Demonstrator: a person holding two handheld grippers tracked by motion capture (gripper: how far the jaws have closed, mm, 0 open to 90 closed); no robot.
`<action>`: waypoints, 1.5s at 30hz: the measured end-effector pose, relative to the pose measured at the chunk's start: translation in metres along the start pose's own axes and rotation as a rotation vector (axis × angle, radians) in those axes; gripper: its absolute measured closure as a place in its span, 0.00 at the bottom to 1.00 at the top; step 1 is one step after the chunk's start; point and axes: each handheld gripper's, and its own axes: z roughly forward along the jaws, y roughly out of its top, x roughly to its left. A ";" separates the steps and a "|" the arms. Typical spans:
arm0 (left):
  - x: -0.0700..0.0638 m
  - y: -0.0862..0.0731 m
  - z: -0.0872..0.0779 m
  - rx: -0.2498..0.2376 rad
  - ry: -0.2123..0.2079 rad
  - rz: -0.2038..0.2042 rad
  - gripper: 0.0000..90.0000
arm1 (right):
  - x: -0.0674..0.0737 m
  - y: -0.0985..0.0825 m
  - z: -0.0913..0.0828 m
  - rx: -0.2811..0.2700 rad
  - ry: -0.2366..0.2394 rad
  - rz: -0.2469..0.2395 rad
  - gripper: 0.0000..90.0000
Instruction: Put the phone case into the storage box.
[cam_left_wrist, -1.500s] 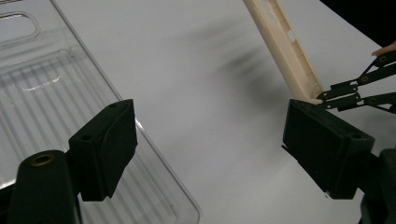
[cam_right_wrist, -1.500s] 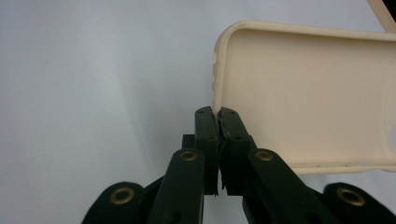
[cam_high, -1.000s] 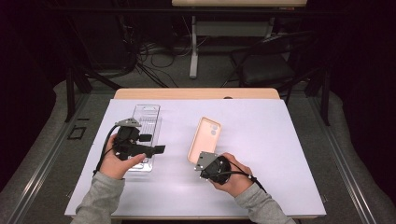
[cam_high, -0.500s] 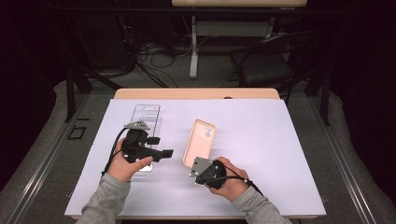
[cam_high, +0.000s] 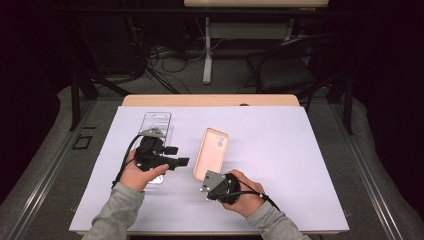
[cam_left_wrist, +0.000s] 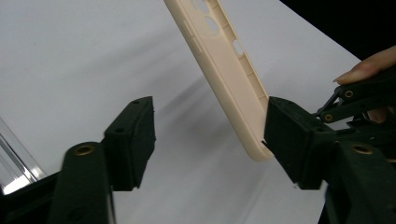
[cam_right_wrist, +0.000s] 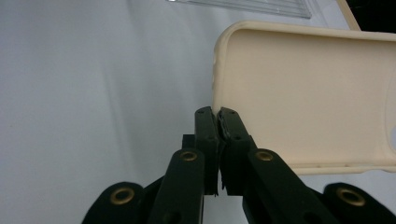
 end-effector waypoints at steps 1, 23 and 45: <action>0.001 0.001 0.002 0.009 -0.002 -0.013 0.40 | 0.000 0.000 0.000 0.002 -0.001 -0.001 0.98; 0.008 0.019 0.021 0.078 -0.023 -0.084 0.49 | 0.006 0.002 0.002 0.015 -0.027 -0.024 0.98; 0.012 0.028 0.030 0.102 -0.023 -0.181 0.53 | 0.005 0.002 0.002 -0.003 -0.034 -0.031 0.98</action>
